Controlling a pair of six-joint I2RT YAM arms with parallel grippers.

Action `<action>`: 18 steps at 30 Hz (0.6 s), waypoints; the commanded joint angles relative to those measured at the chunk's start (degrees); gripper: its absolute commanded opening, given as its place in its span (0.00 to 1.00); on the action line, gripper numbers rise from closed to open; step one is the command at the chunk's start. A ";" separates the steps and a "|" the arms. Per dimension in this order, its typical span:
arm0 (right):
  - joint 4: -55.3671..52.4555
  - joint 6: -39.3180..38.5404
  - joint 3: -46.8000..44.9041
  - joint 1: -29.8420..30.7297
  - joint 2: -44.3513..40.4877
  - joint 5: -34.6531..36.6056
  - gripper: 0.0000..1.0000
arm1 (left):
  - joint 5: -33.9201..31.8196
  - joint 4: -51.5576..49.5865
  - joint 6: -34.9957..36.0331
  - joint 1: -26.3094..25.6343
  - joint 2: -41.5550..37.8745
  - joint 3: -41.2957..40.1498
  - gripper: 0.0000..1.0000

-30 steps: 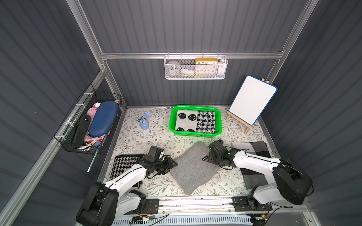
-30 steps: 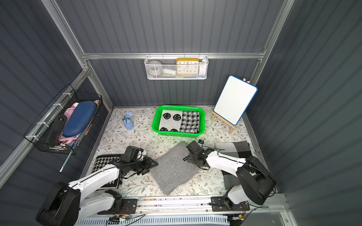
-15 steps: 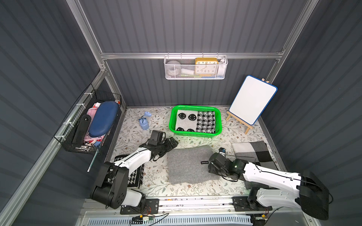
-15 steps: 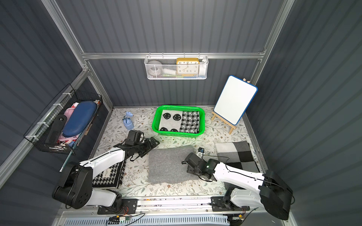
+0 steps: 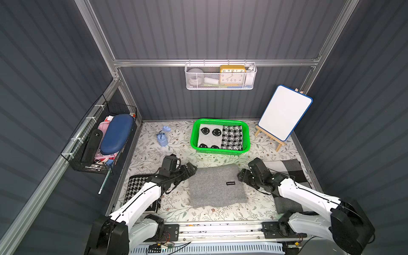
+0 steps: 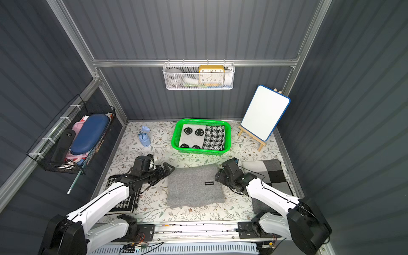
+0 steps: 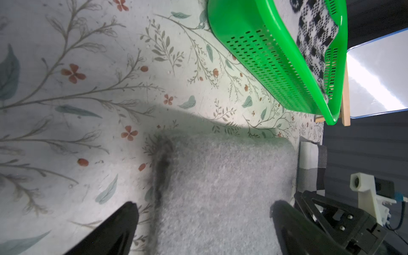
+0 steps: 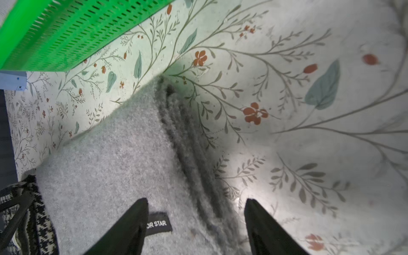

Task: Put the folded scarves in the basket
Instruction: Pick up the scarf at the center of the board.

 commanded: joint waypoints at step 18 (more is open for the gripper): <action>5.71 -1.51 0.86 -1.93 11.40 -11.67 0.72 | 9.50 10.04 -1.27 -0.66 0.68 -11.73 0.99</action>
